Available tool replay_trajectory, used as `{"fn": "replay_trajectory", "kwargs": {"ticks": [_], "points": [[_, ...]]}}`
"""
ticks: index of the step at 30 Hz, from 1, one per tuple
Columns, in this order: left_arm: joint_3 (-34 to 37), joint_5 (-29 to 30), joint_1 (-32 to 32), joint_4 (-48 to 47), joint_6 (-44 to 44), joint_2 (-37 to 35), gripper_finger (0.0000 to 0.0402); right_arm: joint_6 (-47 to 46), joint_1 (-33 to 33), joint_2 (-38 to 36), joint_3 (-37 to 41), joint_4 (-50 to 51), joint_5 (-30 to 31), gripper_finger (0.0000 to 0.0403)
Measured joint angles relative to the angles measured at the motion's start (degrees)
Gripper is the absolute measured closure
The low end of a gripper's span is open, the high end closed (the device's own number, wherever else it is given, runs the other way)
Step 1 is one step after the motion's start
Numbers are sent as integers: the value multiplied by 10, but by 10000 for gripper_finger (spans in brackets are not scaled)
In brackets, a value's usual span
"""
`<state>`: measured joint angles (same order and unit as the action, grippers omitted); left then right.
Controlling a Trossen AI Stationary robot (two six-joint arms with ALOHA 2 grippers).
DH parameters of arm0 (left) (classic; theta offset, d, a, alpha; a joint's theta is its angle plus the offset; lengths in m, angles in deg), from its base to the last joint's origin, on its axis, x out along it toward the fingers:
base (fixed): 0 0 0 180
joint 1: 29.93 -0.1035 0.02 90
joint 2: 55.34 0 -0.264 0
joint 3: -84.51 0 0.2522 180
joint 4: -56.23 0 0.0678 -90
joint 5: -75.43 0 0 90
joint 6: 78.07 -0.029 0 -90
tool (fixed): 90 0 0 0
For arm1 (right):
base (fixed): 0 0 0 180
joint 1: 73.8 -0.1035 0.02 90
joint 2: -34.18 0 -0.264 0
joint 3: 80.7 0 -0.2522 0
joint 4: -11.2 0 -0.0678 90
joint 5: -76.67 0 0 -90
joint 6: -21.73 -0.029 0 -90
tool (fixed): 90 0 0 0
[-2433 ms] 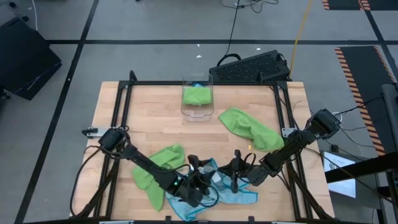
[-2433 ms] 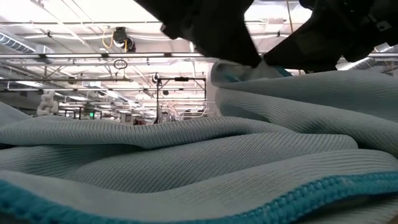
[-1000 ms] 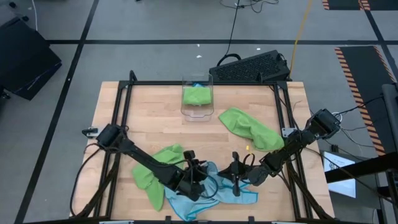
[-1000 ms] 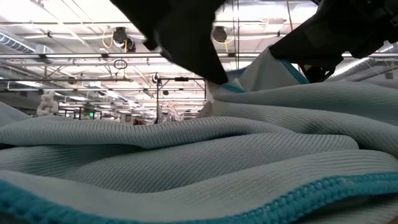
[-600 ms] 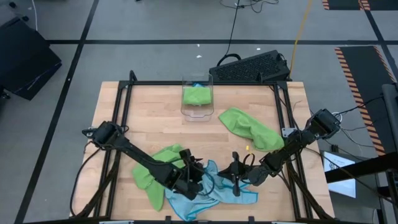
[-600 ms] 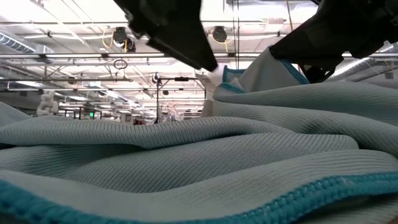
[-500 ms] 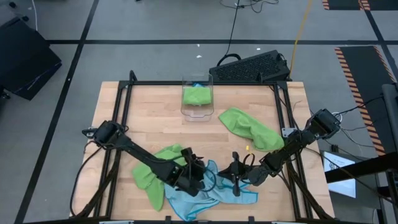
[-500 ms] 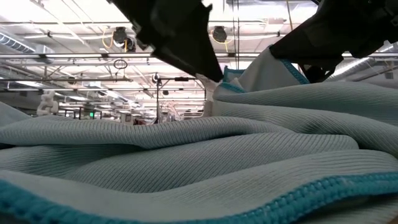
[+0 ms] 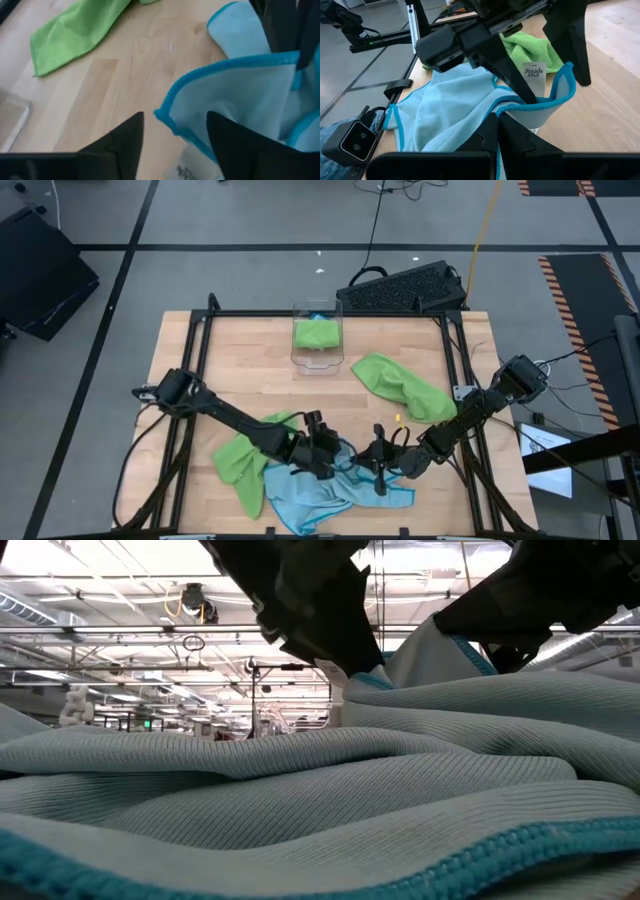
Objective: Fold microfiber towels
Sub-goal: Fold the right blue towel
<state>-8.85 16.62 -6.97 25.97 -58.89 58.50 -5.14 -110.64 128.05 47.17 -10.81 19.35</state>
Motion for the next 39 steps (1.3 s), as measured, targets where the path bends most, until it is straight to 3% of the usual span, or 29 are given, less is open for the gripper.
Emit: {"fn": "replay_trajectory", "kwargs": {"ticks": [4, 9, 11, 16, 21, 26, 31, 35, 39], "points": [[0, -8, -1, 32, -36, 0, 255, 1, 0, 0, 0, 0, 0, 401], [0, -33, 9, 46, -60, 0, 367, 2, 0, 0, 0, 0, 0, 401], [0, -32, 12, 43, -60, 0, 390, 2, 0, 0, 0, 0, 0, 401], [0, -12, 23, 28, -58, -7, 395, 9, 0, 0, 0, 0, 0, 400], [-1, 57, 50, 5, -45, -47, 395, 27, -2, 0, 0, 5, 0, 379], [-1, 131, 95, -3, -41, -86, 396, 25, -13, 0, 0, 22, 0, 329], [-1, 168, 132, -7, -45, -107, 398, 7, -26, 0, 0, 24, -1, 263], [-1, 189, 147, -8, -52, -111, 395, 14, -34, 0, 0, 24, -54, 215], [-1, 194, 149, -14, -52, -113, 398, 16, -49, 0, 0, 45, -82, 194]]}}
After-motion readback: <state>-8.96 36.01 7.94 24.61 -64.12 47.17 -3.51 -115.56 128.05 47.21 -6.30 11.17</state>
